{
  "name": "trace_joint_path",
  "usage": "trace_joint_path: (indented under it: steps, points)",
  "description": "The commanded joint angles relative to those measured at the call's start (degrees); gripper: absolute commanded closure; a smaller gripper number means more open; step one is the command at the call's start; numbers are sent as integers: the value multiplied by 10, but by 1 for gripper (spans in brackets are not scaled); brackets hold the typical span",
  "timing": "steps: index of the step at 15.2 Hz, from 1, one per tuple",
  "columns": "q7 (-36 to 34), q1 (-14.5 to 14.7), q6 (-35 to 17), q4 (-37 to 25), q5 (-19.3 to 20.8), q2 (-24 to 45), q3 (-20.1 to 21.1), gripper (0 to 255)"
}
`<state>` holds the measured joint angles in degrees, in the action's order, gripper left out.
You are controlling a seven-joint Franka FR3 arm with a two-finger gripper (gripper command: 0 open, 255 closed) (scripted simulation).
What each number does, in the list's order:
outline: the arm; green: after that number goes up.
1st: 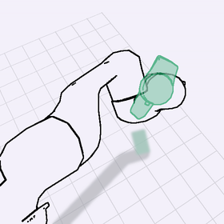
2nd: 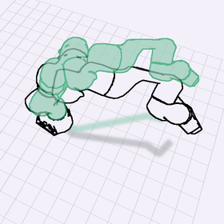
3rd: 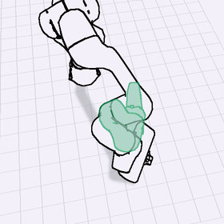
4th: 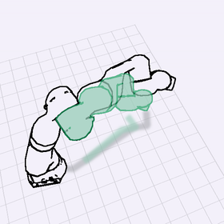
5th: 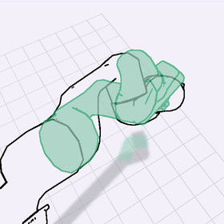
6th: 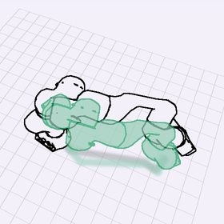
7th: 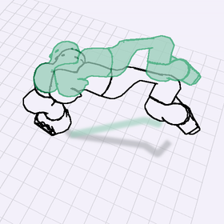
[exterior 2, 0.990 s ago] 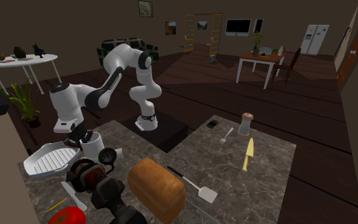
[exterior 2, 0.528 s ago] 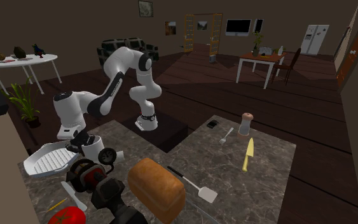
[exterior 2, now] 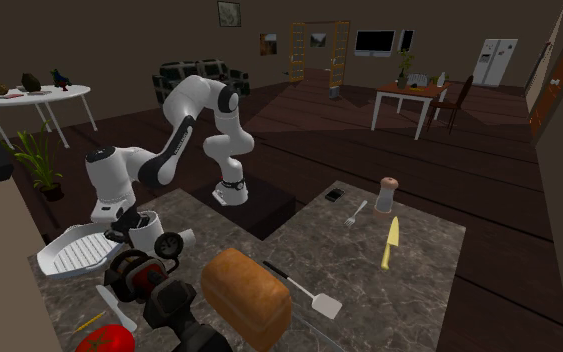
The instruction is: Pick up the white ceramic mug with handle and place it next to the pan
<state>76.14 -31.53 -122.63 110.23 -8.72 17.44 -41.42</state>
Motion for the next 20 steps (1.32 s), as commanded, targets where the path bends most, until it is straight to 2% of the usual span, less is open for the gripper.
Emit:
trace_joint_path:
  steps: [1,2,3,8,12,20]
  points:
    - [0,-1,0,5,0,5,0,255]
    - [0,-1,0,5,0,5,0,255]
    - [0,0,0,7,2,3,0,0]
    - [0,-1,0,5,0,5,0,0]
    - [-17,11,64,-34,27,-28,-10,0]
    - [-17,12,64,-34,27,-28,-10,0]
